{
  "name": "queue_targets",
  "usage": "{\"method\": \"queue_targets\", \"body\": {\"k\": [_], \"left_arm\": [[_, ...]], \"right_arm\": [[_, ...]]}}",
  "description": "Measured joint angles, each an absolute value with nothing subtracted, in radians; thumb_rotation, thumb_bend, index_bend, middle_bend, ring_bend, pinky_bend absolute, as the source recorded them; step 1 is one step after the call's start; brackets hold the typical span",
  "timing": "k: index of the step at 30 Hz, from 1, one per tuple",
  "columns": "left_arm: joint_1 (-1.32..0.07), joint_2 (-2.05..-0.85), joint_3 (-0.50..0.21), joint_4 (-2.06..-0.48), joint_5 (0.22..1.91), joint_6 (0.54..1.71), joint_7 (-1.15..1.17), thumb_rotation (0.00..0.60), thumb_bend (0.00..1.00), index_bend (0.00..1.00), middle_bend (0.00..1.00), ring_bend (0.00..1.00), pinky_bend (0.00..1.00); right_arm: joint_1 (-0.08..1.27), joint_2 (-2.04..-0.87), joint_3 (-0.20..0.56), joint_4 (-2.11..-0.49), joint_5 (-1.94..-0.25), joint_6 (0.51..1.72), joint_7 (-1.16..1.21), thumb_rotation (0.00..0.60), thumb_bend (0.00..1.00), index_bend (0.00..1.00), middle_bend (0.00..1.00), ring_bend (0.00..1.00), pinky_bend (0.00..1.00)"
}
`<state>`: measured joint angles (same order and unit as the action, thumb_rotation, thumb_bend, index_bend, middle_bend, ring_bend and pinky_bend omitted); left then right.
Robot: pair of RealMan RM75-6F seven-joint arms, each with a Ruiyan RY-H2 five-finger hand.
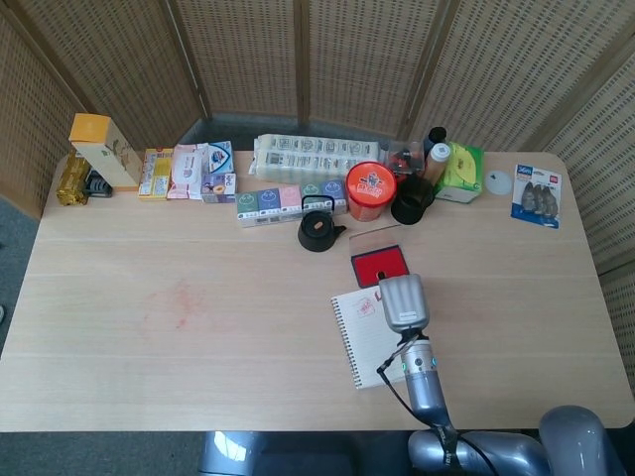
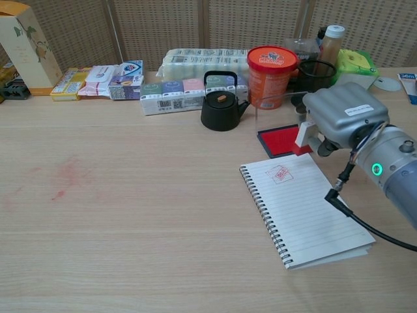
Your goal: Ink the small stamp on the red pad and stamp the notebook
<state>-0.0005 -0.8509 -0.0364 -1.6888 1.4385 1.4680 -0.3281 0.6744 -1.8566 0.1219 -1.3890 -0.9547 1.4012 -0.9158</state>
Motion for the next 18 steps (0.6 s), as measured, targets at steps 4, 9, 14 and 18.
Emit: {"method": "queue_targets", "body": {"k": [4, 9, 14, 18], "left_arm": [[-0.003, -0.852, -0.037, -1.689, 1.437, 1.464, -0.325, 0.600, 0.05, 0.00, 0.00, 0.00, 0.07], [-0.004, -0.854, -0.036, -1.691, 1.436, 1.461, -0.316, 0.600, 0.05, 0.00, 0.00, 0.00, 0.07], [-0.006, -0.855, -0.037, -1.692, 1.430, 1.458, -0.313, 0.600, 0.05, 0.00, 0.00, 0.00, 0.07], [-0.008, -0.856, -0.037, -1.695, 1.429, 1.453, -0.308, 0.600, 0.05, 0.00, 0.00, 0.00, 0.07]], "right_arm": [[0.666, -1.879, 0.121, -1.323, -0.962, 1.374, -0.890, 0.600, 0.51, 0.63, 1.00, 1.00, 1.00], [0.662, -1.913, 0.132, -1.237, -0.960, 1.332, -0.860, 0.600, 0.51, 0.63, 1.00, 1.00, 1.00], [0.659, -1.944, 0.152, -1.172, -0.970, 1.307, -0.832, 0.600, 0.50, 0.63, 1.00, 1.00, 1.00], [0.652, -1.957, 0.157, -1.153, -0.982, 1.296, -0.820, 0.600, 0.51, 0.63, 1.00, 1.00, 1.00]]}}
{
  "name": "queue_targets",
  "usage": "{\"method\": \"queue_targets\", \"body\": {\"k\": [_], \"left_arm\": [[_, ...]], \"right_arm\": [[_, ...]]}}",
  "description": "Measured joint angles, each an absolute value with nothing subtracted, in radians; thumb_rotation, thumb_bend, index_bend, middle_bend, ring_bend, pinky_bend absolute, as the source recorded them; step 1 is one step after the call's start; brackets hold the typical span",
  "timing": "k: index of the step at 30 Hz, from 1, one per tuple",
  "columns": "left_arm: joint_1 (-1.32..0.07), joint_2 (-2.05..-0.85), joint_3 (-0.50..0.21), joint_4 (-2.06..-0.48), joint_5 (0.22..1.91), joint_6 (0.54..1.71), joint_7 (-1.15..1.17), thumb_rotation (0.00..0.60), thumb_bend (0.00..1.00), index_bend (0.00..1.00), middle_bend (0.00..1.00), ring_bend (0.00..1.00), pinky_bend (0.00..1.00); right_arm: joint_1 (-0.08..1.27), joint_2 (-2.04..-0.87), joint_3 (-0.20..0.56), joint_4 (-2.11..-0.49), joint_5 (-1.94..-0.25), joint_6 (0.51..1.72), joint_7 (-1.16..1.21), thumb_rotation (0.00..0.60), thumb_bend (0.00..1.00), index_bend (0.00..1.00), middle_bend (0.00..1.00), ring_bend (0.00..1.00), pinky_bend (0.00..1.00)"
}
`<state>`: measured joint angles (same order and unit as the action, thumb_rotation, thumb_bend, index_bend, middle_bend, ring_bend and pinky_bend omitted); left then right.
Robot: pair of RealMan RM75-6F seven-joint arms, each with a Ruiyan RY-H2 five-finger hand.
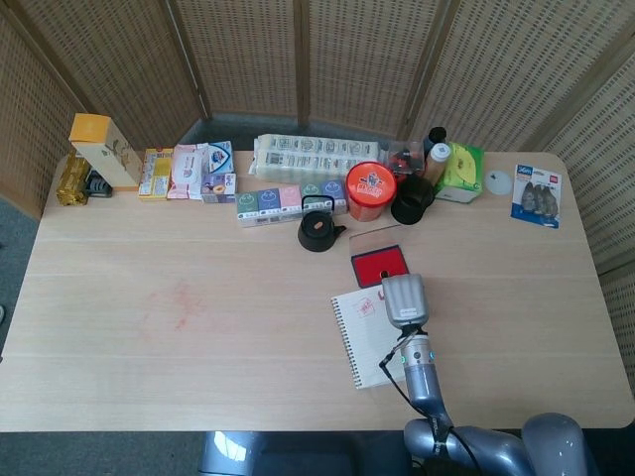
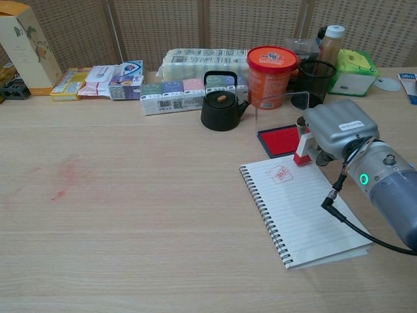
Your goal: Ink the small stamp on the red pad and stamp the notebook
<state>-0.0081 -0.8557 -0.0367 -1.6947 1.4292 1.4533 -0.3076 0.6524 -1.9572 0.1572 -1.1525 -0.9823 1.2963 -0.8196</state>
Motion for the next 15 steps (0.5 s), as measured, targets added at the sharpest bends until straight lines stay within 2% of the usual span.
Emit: {"method": "queue_targets", "body": {"k": [15], "left_arm": [[-0.008, -0.856, -0.035, -1.696, 1.431, 1.454, -0.307, 0.600, 0.05, 0.00, 0.00, 0.00, 0.07]], "right_arm": [[0.626, -1.998, 0.166, -1.084, -1.019, 1.262, -0.771, 0.600, 0.51, 0.64, 1.00, 1.00, 1.00]]}}
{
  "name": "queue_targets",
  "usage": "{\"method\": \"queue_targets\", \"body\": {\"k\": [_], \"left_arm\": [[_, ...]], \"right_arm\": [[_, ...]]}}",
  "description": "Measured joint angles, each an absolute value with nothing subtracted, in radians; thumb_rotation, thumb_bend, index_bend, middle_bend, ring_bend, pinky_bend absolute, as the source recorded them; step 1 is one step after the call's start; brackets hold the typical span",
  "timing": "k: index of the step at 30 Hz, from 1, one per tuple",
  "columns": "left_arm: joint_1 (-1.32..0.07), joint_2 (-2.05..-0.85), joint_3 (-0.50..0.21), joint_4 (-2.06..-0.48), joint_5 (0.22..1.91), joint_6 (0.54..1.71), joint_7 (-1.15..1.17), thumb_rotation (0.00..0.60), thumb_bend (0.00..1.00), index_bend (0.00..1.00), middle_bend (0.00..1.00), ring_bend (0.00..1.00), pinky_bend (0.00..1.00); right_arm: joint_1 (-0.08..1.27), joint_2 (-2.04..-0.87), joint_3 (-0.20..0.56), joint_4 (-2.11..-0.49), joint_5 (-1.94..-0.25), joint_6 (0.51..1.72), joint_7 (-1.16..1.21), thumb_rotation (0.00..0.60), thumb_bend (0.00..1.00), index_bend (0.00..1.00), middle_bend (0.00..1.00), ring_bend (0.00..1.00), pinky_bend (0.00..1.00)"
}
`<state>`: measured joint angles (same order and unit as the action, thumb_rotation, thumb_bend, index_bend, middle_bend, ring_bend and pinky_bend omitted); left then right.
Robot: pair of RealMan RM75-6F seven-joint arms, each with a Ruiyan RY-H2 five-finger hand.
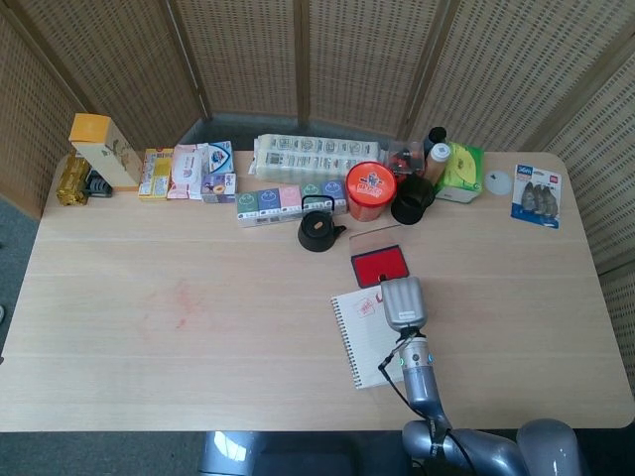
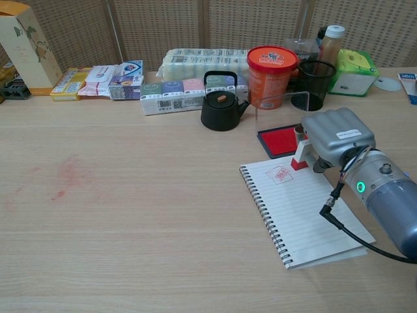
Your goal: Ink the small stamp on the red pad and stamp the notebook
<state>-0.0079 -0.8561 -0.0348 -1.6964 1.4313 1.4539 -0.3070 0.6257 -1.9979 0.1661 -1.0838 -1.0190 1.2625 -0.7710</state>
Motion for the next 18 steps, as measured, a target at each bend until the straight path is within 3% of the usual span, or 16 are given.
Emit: {"method": "queue_targets", "body": {"k": [18], "left_arm": [[-0.008, -0.856, -0.034, -1.694, 1.432, 1.454, -0.310, 0.600, 0.05, 0.00, 0.00, 0.00, 0.07]], "right_arm": [[0.604, -2.029, 0.171, -1.022, -1.051, 1.216, -0.752, 0.600, 0.51, 0.64, 1.00, 1.00, 1.00]]}}
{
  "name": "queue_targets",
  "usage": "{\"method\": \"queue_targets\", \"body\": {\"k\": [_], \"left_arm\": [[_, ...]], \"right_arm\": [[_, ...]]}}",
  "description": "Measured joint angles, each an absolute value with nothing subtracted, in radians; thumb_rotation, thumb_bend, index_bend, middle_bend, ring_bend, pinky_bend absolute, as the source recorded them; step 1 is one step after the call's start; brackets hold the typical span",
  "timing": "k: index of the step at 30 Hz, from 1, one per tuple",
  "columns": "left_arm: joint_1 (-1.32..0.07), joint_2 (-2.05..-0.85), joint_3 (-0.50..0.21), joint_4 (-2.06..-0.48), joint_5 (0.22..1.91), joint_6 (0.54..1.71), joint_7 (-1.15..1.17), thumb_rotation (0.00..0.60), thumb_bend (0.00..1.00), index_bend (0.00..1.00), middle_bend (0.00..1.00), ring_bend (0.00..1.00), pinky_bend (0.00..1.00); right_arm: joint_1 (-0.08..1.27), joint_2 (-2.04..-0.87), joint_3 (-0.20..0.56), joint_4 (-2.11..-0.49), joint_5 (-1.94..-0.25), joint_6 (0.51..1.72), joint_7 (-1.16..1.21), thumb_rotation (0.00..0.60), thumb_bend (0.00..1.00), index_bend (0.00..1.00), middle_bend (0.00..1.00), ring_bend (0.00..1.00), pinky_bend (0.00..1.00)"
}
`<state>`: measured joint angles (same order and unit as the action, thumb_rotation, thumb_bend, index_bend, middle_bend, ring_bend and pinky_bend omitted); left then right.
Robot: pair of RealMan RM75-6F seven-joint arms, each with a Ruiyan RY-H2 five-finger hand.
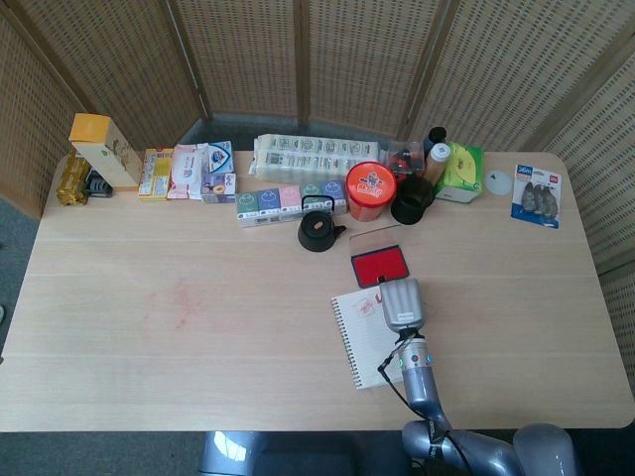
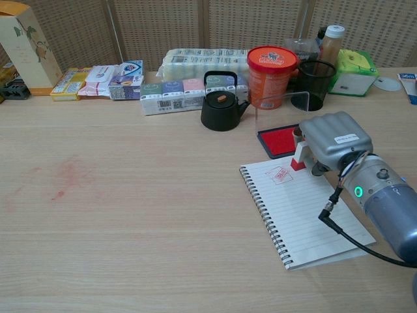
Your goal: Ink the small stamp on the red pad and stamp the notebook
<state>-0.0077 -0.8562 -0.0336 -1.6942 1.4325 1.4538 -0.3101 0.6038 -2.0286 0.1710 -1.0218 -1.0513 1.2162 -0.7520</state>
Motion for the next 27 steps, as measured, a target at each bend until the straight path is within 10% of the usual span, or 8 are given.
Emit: {"method": "queue_targets", "body": {"k": [27], "left_arm": [[-0.005, -0.853, -0.033, -1.688, 1.434, 1.457, -0.326, 0.600, 0.05, 0.00, 0.00, 0.00, 0.07]], "right_arm": [[0.581, -2.040, 0.191, -1.019, -1.078, 1.209, -0.775, 0.600, 0.51, 0.64, 1.00, 1.00, 1.00]]}}
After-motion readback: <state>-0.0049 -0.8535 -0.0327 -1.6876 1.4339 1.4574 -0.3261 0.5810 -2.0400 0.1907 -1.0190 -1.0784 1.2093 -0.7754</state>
